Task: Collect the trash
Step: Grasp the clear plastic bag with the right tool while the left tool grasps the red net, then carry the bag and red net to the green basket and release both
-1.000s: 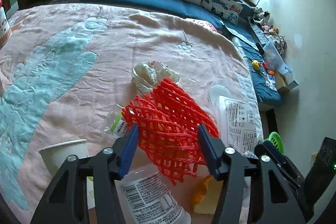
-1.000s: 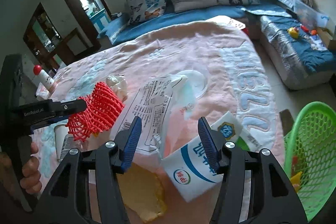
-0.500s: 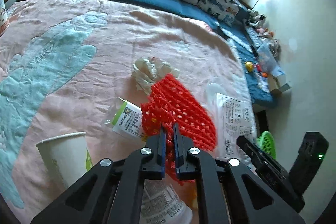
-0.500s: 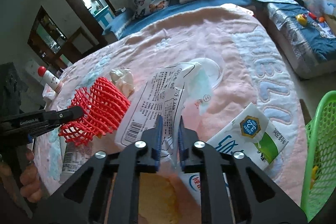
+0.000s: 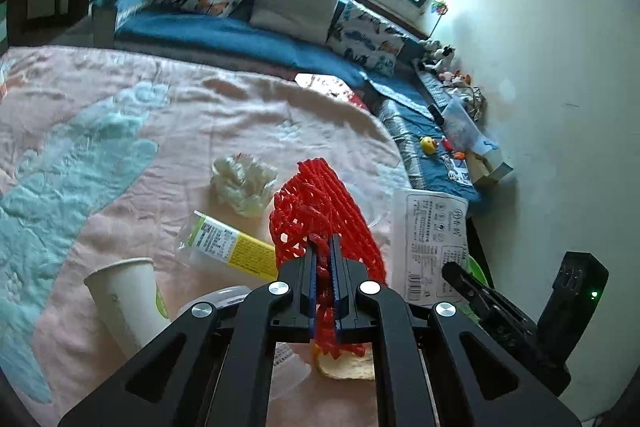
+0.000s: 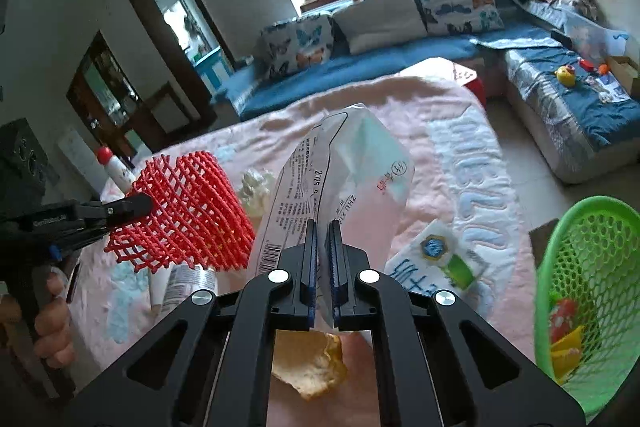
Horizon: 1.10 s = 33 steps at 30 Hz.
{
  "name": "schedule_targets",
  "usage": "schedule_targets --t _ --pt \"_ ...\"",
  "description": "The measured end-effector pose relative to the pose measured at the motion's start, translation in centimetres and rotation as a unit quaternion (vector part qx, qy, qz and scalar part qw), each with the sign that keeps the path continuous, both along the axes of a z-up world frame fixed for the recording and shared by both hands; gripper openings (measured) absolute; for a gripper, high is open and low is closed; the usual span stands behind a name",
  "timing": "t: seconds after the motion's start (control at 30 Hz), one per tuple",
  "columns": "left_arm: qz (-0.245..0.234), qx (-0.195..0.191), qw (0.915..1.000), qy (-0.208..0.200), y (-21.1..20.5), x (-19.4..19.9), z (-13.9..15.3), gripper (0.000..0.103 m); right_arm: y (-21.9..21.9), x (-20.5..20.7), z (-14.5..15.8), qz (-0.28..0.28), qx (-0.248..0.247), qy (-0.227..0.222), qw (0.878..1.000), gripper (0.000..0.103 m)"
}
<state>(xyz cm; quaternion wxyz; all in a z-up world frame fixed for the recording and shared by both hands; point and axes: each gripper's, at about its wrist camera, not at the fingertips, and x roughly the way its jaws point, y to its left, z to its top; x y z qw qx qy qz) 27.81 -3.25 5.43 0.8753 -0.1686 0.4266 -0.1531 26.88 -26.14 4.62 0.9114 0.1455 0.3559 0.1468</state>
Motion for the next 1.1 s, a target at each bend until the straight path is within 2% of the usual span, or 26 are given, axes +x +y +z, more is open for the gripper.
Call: schedule_targets --t 0.13,0.3,0.7,1.03,1.1 --pt "-0.023 -0.006 0.9997 -0.01 -1.1 -0.8 1.0 0.006 -2.0 -1.5 0.7 -0.021 -0.015 -0.006 1.0 0.006" --pt "-0.056 -0.01 0.9982 -0.017 -3.5 -1.7 1.4 0.006 -5.3 -3.3 0.1 -0.059 -0.035 0.003 0.998 0.006" --pt "-0.139 -0.001 0.9902 -0.012 -12.2 -2.5 0.8 0.006 -14.5 -7.3 -4.1 -0.159 -0.099 0.056 0.981 0.007" --pt "-0.192 0.022 0.9811 -0.008 -19.1 -2.7 0.0 0.006 -20.2 -8.9 -7.9 -0.21 -0.082 0.102 0.969 0.012" --pt "-0.199 0.029 0.9795 -0.008 -20.4 -2.7 -0.3 0.006 -20.9 -9.2 -8.2 -0.214 -0.078 0.105 0.968 0.016"
